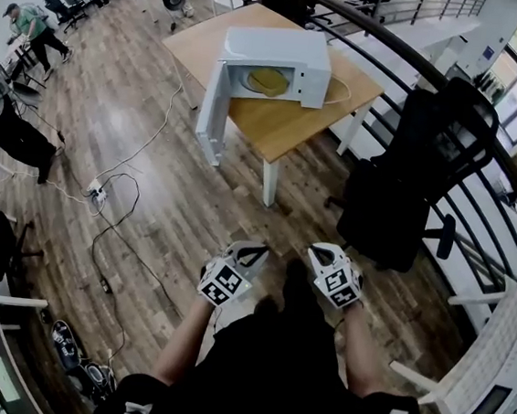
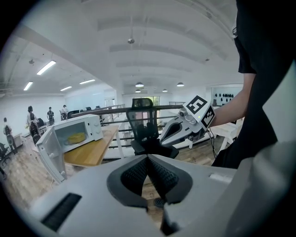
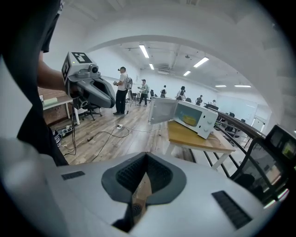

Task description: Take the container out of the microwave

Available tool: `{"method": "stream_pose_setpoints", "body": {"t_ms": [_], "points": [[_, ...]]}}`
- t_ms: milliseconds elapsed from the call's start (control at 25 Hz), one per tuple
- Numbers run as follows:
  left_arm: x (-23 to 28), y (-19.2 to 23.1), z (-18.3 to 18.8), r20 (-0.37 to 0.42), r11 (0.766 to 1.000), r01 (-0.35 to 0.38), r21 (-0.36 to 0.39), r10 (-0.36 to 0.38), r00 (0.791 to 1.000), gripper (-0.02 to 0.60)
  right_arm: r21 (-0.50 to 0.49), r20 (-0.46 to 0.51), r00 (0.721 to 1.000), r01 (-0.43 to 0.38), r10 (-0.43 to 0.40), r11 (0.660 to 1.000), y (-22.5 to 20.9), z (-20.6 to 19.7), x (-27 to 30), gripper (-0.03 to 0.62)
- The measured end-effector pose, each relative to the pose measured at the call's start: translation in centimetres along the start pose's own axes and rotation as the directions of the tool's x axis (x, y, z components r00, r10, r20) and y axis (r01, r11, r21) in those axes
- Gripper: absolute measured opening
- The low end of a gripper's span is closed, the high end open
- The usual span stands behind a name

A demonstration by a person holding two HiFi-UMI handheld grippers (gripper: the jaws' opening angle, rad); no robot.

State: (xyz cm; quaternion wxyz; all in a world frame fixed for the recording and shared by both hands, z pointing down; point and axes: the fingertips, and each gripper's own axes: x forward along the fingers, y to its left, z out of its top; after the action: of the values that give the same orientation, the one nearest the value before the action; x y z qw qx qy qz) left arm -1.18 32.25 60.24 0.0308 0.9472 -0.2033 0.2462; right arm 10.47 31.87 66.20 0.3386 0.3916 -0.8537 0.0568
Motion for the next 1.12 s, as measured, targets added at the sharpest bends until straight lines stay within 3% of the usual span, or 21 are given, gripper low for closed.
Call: {"method": "stream_pose_setpoints", "body": {"t_ms": [640,1120], "points": [[6.6,8.6,1.8,-0.103,0.99,-0.13,-0.057,0.124,0.987,0.002,-0.019,0.025,0.993,-0.116,0.116,0.993,-10.9,1.1,6.1,0.0],[9.8,13.3,2.7,-0.154,0.955,-0.258,-0.147,0.236,0.96,0.002,-0.077,-0.018,0.977,-0.213,0.212,0.974,-17.4,0.2,9.4,0.001]]}}
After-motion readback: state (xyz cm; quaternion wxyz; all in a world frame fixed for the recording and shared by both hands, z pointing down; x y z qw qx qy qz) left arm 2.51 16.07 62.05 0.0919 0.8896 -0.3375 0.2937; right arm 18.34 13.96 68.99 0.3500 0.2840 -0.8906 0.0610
